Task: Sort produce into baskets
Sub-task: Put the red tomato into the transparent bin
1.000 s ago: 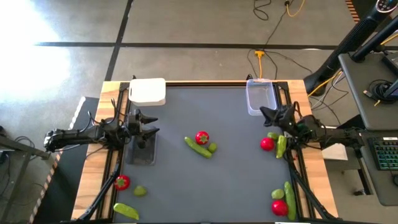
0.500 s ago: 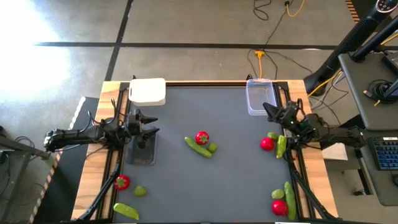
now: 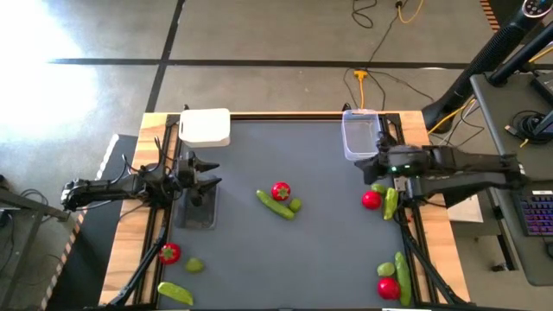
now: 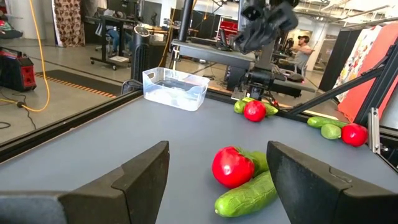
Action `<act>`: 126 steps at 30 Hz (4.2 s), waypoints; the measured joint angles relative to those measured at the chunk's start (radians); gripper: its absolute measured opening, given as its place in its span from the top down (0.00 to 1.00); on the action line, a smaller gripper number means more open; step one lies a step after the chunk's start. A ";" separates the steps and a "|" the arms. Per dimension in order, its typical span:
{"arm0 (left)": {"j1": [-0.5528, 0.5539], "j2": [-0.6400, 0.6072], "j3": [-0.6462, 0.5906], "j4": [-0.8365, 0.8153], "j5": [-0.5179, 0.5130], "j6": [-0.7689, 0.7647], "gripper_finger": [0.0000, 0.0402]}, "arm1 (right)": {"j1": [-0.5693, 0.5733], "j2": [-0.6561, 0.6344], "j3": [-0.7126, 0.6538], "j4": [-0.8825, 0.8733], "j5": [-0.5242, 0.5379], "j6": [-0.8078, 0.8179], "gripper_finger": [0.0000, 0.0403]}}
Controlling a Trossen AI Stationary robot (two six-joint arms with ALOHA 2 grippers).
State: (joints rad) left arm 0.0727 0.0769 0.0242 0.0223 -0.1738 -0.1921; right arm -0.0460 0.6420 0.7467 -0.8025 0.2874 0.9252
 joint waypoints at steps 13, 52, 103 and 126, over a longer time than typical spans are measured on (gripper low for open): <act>0.000 0.000 0.000 0.000 0.000 0.000 0.37 | 0.000 0.306 0.132 -0.434 -0.265 0.025 0.74; 0.000 0.000 0.000 0.000 0.000 0.000 0.37 | 0.000 0.519 -0.161 -0.131 -0.419 0.257 0.13; 0.000 0.000 0.000 0.000 0.000 0.000 0.37 | -0.882 0.938 0.353 -0.056 -0.059 -0.384 0.29; 0.000 0.000 0.000 0.000 0.000 0.000 0.37 | -0.921 1.158 0.534 -0.023 -0.059 -0.533 0.13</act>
State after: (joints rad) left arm 0.0728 0.0771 0.0241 0.0223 -0.1738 -0.1921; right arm -0.9672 1.8002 1.2806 -0.8251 0.2287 0.3923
